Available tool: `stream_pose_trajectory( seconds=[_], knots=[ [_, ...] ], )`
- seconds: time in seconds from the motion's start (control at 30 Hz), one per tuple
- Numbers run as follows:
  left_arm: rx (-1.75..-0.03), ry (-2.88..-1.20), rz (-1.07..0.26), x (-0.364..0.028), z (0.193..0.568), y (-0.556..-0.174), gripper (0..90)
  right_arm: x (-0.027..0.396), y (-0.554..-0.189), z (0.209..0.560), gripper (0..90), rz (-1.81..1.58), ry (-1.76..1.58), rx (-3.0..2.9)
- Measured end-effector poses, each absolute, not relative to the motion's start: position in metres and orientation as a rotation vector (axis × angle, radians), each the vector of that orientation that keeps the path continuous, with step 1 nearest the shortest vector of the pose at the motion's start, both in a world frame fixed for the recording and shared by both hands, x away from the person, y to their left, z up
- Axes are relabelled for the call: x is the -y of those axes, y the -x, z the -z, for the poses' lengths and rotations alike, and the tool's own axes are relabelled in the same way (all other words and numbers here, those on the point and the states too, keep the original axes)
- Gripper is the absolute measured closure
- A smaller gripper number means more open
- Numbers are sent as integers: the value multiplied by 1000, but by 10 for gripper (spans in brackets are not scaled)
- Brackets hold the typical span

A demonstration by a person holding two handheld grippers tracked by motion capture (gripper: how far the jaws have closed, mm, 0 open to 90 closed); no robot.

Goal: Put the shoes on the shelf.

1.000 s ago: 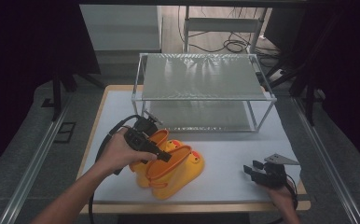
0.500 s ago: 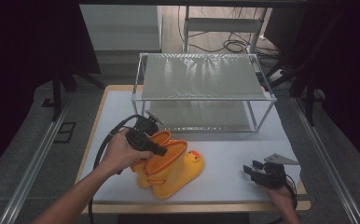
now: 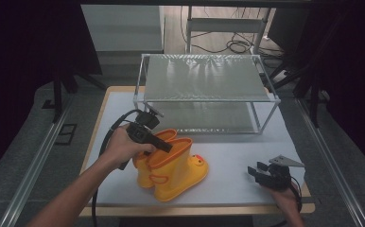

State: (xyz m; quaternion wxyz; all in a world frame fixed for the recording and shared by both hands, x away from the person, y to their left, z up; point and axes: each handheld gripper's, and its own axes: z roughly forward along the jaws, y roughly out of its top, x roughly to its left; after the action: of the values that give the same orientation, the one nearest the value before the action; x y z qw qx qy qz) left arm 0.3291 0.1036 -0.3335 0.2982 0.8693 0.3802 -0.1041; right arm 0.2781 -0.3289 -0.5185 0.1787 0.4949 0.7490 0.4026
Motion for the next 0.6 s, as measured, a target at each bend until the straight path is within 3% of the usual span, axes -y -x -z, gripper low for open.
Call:
stream_pose_trajectory(
  seconds=[0.6],
  knots=[
    [-883, -2246, 295, -74, 270, -331, 819, 333, -276, 515, 486, -1176, -1383, -2100]
  ],
)
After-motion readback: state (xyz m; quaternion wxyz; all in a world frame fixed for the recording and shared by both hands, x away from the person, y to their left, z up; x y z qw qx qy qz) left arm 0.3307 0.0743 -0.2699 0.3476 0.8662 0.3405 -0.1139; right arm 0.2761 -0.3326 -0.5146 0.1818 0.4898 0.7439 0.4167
